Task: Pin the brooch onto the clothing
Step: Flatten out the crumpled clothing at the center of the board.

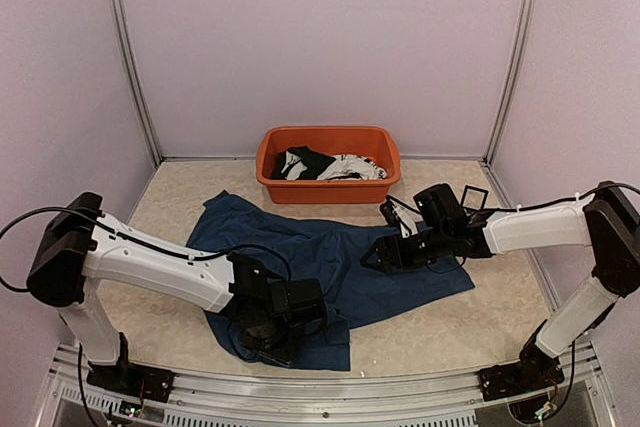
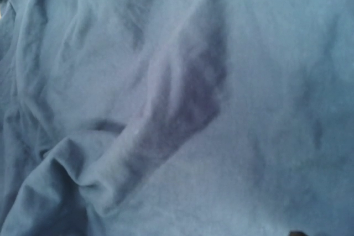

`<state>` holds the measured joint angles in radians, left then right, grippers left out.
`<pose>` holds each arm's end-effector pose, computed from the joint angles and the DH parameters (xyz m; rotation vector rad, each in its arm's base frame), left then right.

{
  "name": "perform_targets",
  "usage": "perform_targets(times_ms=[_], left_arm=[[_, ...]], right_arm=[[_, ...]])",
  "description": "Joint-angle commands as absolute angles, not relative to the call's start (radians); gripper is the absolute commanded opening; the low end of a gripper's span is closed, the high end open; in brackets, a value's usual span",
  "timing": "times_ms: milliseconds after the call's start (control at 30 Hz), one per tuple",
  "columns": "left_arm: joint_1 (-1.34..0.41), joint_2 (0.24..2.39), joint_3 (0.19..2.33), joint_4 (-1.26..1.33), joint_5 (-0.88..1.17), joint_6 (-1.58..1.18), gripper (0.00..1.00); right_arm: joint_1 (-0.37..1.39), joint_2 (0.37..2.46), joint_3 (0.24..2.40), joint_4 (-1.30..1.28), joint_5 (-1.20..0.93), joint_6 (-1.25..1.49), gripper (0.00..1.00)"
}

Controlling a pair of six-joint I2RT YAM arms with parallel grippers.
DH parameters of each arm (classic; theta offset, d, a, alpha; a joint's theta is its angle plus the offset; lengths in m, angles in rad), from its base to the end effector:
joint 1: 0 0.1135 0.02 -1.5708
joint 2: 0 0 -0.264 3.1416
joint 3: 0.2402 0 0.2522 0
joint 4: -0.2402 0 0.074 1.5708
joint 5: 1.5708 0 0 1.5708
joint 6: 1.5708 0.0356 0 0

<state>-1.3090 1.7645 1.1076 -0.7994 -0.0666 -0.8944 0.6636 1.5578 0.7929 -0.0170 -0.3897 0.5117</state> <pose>0.0835 -0.3026 0.1617 0.6177 2.9649 -0.1092 0.2364 0.2020 0.1758 -0.3964 2.4892 0.9923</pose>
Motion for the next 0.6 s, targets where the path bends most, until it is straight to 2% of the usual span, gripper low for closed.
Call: perform_targets(times_ms=[0,67,133,267,567], left_arm=[[-1.317,1.817,1.114,-0.771,-0.017,-0.881,0.52],[-1.316,1.818,1.107,-0.768,-0.011,-0.885,0.45],[-1.316,1.815,1.1,-0.767,-0.005,-0.887,0.33],[-1.32,1.809,1.093,-0.785,-0.005,-0.884,0.0],[-1.35,1.652,1.055,-0.969,0.048,-0.872,0.0]], right_arm=[[0.647,1.575,0.828,-0.031,-0.4,0.491,0.85],[0.643,1.575,0.831,-0.034,-0.4,0.491,0.85],[0.64,1.578,0.832,-0.034,-0.4,0.491,0.85],[0.629,1.588,0.831,-0.03,-0.403,0.488,0.85],[0.601,1.614,0.829,-0.026,-0.415,0.486,0.85]])
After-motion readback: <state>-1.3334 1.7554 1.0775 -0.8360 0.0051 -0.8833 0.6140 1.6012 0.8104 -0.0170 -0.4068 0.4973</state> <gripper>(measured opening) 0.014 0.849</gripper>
